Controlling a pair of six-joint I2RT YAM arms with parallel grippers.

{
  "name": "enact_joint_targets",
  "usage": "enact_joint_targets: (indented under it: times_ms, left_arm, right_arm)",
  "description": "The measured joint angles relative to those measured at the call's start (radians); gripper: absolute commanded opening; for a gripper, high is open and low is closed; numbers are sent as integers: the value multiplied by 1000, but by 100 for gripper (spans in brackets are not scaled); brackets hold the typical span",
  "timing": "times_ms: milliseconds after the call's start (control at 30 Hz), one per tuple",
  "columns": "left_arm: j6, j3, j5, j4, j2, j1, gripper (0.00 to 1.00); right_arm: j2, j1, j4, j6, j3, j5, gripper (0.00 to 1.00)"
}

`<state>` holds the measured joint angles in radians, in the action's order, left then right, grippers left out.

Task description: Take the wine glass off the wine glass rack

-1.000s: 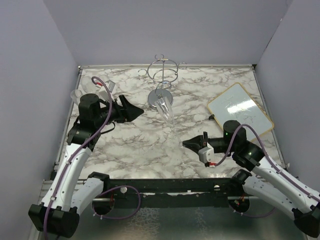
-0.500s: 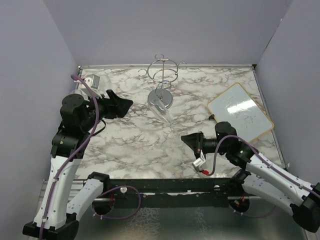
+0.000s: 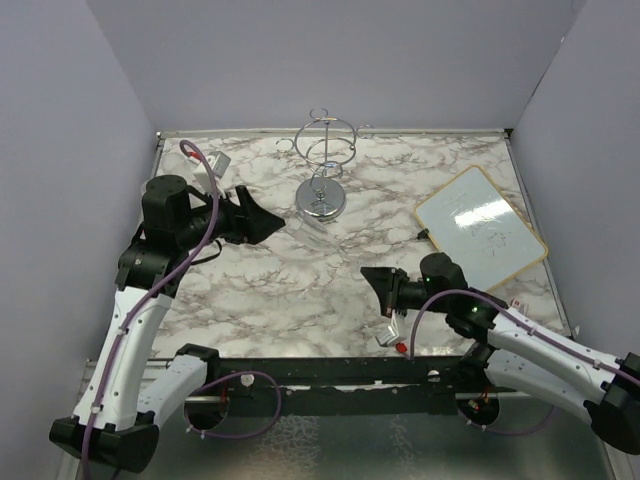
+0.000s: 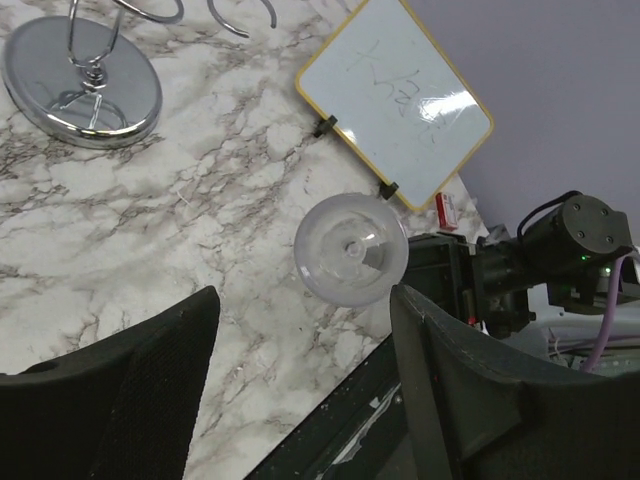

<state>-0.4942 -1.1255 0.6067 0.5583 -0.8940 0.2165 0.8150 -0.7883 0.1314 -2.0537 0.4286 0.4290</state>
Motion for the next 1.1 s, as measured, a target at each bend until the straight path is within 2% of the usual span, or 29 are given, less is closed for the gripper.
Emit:
enact_joint_targets:
  times_ms: [267, 600, 867, 1100]
  left_arm:
    - [3, 57, 114, -2, -2, 0, 67]
    - [-2, 83, 150, 2, -29, 0, 62]
    - [-8, 70, 140, 6, -13, 0, 74]
    - [-11, 34, 110, 6, -5, 0, 74]
  right_arm:
    - [0, -37, -29, 0, -8, -71, 1]
    - [-8, -66, -14, 0, -6, -98, 1]
    - [-50, -89, 8, 0, -6, -129, 1]
    - [-53, -96, 10, 0, -6, -129, 1]
